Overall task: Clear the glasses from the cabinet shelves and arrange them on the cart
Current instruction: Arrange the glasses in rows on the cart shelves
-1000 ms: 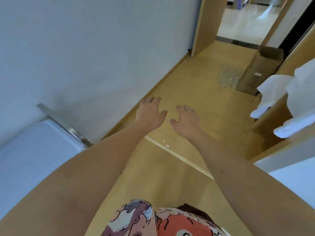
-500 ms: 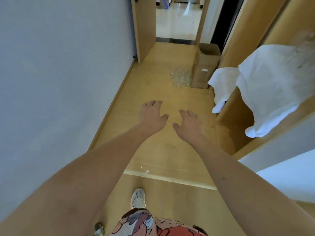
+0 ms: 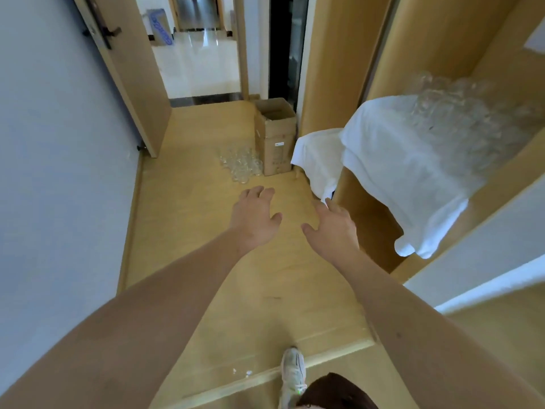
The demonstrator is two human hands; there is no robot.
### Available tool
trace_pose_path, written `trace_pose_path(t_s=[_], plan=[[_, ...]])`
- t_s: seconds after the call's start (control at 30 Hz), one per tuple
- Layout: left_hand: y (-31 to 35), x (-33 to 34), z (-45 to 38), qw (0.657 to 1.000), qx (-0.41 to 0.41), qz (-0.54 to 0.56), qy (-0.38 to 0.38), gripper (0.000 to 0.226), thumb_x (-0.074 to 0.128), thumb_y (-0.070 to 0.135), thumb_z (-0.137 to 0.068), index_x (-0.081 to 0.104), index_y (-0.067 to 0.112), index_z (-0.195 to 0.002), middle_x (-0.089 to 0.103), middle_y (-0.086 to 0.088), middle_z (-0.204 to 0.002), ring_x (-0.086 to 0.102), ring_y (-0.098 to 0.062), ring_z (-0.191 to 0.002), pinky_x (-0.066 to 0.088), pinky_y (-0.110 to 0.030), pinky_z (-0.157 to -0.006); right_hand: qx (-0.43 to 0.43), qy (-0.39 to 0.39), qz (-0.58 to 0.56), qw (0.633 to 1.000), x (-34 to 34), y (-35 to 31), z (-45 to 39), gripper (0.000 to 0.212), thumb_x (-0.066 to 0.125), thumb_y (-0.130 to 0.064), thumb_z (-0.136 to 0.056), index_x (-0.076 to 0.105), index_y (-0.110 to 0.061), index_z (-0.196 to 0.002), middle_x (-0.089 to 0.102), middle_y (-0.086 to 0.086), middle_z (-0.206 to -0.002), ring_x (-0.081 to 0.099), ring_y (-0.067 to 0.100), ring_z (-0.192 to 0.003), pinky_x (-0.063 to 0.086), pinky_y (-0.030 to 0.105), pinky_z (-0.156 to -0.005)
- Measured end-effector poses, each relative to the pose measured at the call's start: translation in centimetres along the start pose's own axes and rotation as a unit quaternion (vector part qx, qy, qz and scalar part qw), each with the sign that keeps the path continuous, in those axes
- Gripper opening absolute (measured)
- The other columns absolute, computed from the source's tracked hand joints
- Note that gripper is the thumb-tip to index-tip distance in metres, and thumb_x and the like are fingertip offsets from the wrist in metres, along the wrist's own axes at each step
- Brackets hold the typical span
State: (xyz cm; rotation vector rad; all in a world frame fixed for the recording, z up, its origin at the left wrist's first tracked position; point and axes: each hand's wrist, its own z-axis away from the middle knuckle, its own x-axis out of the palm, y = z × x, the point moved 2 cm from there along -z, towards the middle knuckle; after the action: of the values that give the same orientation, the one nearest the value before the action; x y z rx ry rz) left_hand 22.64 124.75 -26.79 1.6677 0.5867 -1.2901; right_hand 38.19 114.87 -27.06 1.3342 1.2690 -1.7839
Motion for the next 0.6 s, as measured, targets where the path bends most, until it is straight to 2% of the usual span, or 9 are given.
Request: trace_pose_path(t_s=[0.2,0.37,0.6], plan=[[4.3,-1.6,-11.4,0.996,0.075,0.013,0.043,0.06,0.064,0.039,-0.093,0.047,0.017,-0.146,0.05,-0.008,-0.145,0.041,-0.032,-0.132,0.04,-0.042,-0.107,0.041,0.034,-0.014,0.998,-1.8,2.5,-8.9,0.065,0.054,-0.044,-0.096,0.032,-0.025,-0.154,0.035,0.006,-0.157,0.036,0.031,-0.14,0.036,0.046,-0.11],[9.2,-2.4,-20.3,0.99,0.132,-0.003,0.04,0.06,0.062,0.042,-0.094,0.045,0.019,-0.147,0.047,-0.008,-0.149,0.04,-0.032,-0.135,0.041,-0.045,-0.107,0.081,0.074,-0.052,0.993,-5.3,5.3,-16.0,0.064,0.053,-0.046,-0.095,0.034,-0.026,-0.153,0.034,0.004,-0.159,0.034,0.03,-0.142,0.035,0.047,-0.112],[16.7,-0.9,-29.5,0.976,0.208,0.063,0.023,0.06,0.063,0.04,-0.094,0.045,0.02,-0.147,0.047,-0.005,-0.148,0.036,-0.03,-0.138,0.04,-0.043,-0.107,0.159,0.13,-0.053,0.977,-10.3,11.4,-22.4,0.065,0.054,-0.047,-0.097,0.033,-0.027,-0.155,0.029,0.005,-0.163,0.029,0.03,-0.146,0.028,0.044,-0.115]])
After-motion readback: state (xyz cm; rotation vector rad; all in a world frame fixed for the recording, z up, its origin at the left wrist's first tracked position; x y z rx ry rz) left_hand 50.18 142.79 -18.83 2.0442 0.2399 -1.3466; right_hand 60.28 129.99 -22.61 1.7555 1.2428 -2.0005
